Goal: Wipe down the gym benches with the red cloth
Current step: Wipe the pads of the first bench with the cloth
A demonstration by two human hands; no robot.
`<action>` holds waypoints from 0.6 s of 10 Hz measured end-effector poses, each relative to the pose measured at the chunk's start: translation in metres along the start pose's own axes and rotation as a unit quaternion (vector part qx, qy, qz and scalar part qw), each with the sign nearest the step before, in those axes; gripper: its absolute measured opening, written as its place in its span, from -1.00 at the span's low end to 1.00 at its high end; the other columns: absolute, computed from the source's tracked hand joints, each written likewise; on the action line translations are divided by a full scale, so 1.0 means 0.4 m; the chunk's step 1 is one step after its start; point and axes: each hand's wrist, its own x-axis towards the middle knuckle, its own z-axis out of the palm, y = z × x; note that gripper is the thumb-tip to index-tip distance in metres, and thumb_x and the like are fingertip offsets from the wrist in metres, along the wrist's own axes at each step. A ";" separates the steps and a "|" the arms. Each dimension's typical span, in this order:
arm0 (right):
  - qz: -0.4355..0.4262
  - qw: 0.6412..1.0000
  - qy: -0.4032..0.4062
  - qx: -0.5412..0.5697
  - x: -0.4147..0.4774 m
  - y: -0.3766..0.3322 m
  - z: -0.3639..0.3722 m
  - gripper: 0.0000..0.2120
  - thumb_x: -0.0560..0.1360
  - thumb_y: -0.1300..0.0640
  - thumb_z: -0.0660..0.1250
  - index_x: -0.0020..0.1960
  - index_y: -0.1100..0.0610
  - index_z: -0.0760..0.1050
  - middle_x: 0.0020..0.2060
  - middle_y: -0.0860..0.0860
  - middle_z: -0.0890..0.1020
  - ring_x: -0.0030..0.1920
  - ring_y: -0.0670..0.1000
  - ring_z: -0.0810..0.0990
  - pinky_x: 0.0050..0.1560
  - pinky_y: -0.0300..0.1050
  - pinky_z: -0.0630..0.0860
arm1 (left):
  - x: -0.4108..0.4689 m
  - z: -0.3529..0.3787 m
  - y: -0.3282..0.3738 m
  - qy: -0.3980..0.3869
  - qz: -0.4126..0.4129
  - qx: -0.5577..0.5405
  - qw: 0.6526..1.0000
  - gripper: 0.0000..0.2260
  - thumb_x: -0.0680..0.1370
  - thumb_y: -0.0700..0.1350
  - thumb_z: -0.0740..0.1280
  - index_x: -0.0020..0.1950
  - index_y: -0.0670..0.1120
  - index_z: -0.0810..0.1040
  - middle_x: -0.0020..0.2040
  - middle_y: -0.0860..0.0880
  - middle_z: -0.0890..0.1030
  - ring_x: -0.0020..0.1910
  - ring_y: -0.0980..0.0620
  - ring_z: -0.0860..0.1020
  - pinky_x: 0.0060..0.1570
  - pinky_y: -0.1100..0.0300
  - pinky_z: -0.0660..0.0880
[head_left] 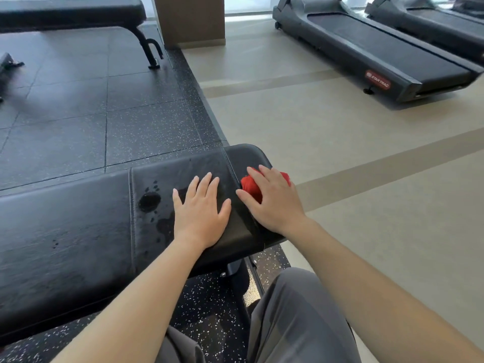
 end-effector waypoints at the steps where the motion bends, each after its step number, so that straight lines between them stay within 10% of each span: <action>1: 0.031 0.998 0.039 -0.028 0.009 -0.019 0.025 -0.44 0.51 -0.31 0.07 0.43 -0.10 0.24 0.45 0.00 0.28 0.47 0.06 0.15 0.42 0.19 0.10 | 0.001 0.002 -0.004 0.003 0.003 0.005 1.000 -0.48 0.60 0.18 0.00 0.53 0.04 0.07 0.55 0.08 0.02 0.53 0.05 -0.07 0.45 -0.17 -0.15; 6: -0.023 0.999 0.034 0.025 0.034 0.031 0.029 -0.50 0.54 -0.05 0.18 0.43 0.08 0.28 0.41 0.05 0.36 0.43 0.07 0.26 0.42 0.07 0.19 | -0.001 0.002 -0.005 0.002 0.003 0.000 1.000 -0.48 0.60 0.17 -0.01 0.53 0.04 0.06 0.56 0.09 0.01 0.53 0.05 -0.08 0.46 -0.16 -0.17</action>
